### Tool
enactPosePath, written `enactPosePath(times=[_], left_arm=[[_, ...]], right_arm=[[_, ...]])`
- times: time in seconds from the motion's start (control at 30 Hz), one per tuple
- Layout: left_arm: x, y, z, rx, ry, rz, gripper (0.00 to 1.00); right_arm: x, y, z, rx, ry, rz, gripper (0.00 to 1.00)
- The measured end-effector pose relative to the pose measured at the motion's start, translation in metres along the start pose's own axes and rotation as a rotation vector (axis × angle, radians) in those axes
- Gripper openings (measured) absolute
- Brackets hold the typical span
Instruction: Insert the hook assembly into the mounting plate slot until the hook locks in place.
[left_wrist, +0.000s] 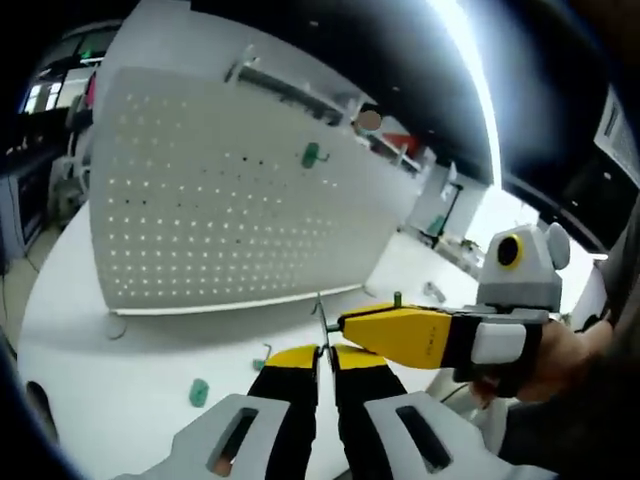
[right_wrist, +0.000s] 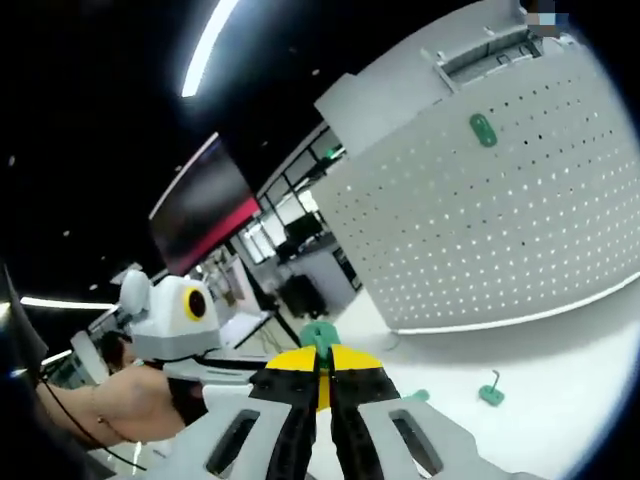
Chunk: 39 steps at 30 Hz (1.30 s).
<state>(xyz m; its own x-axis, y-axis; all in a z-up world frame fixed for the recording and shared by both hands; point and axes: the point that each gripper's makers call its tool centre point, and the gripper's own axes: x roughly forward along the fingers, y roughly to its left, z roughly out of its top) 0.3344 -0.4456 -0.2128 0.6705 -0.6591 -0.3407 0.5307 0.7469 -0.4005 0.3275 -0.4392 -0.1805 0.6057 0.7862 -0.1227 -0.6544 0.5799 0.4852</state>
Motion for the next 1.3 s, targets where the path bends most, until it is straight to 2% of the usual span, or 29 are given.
enactPosePath(times=[0.33, 0.53, 0.63, 0.77, 0.83, 0.93, 1.0, 1.2, 1.3], left_arm=[[-0.003, -0.006, 0.010, 0.036, -0.023, 0.001, 0.02], [-0.008, -0.004, 0.017, 0.087, -0.043, 0.030, 0.01], [-0.010, -0.004, 0.022, 0.065, -0.052, 0.027, 0.01], [-0.013, -0.005, 0.029, 0.099, -0.072, 0.040, 0.01], [-0.013, -0.005, 0.031, 0.116, -0.077, 0.051, 0.01], [-0.015, -0.001, 0.033, 0.133, -0.088, 0.073, 0.01], [-0.015, -0.002, 0.035, 0.119, -0.095, 0.066, 0.01], [-0.016, -0.005, 0.037, 0.145, -0.107, 0.063, 0.01], [-0.015, -0.011, 0.038, 0.205, -0.104, 0.053, 0.01]], right_arm=[[-0.003, 0.006, 0.009, -0.075, -0.014, 0.000, 0.00], [0.000, 0.013, 0.015, -0.155, 0.003, 0.004, 0.01], [0.000, 0.015, 0.020, -0.167, 0.002, 0.014, 0.01], [0.002, 0.021, 0.025, -0.249, 0.013, 0.023, 0.01], [0.001, 0.021, 0.027, -0.283, 0.027, 0.009, 0.04], [-0.002, 0.025, 0.032, -0.319, 0.013, 0.010, 0.07], [-0.003, 0.025, 0.033, -0.303, 0.007, 0.013, 0.07], [-0.003, 0.025, 0.032, -0.283, 0.008, 0.012, 0.07], [-0.003, 0.025, 0.032, -0.252, 0.002, 0.018, 0.07]])
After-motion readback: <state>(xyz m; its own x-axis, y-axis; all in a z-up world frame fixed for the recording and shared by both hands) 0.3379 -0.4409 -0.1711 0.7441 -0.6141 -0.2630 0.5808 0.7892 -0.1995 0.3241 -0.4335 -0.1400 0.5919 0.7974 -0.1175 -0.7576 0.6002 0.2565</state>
